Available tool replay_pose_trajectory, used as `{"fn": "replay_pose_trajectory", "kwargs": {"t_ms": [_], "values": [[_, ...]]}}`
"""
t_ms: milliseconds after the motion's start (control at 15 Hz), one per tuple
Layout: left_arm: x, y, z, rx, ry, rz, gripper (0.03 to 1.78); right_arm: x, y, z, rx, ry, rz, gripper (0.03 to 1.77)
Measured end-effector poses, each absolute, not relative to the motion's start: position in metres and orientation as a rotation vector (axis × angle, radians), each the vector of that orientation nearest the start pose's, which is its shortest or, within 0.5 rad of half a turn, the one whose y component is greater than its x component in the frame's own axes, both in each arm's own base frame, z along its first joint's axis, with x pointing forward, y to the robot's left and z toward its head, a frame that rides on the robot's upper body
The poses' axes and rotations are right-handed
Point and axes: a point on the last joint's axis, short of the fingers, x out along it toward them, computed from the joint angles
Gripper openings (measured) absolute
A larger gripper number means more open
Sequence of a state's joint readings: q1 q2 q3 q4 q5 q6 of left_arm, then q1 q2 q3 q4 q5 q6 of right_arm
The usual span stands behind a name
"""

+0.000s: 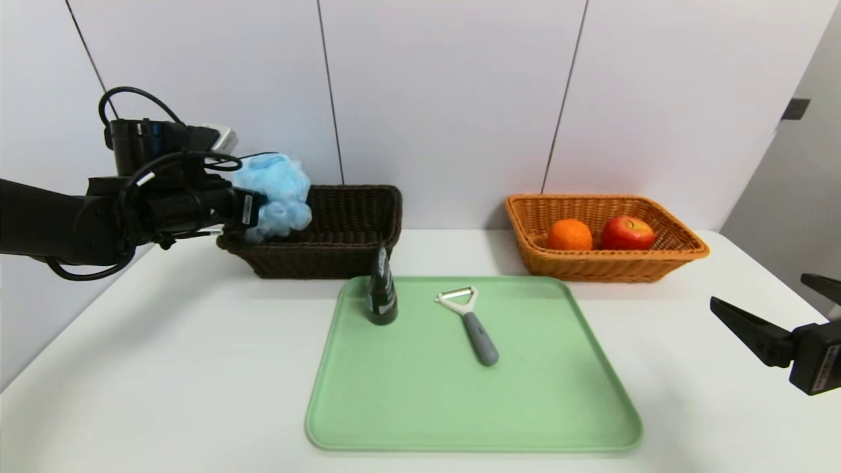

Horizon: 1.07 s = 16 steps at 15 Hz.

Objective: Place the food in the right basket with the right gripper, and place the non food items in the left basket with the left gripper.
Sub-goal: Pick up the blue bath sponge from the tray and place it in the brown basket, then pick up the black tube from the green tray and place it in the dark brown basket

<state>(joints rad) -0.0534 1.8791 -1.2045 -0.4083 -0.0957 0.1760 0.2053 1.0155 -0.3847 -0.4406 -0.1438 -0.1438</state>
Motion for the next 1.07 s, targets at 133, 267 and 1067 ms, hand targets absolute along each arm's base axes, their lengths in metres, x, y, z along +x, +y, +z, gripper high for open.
{"fn": "replay_pose_trajectory", "kwargs": {"t_ms": [133,267,1067], "values": [[0.374,-0.023,0.208,0.169,0.255,-0.174,0.84,0.126,0.023,0.193,-0.177,0.185,0.077,1.7],[0.373,-0.022,0.208,0.167,0.255,-0.171,1.04,0.126,0.023,0.193,-0.177,0.185,0.078,1.7],[0.252,-0.101,0.249,0.023,0.108,-0.412,1.56,0.126,0.022,0.186,-0.183,0.215,0.077,1.7]]}}
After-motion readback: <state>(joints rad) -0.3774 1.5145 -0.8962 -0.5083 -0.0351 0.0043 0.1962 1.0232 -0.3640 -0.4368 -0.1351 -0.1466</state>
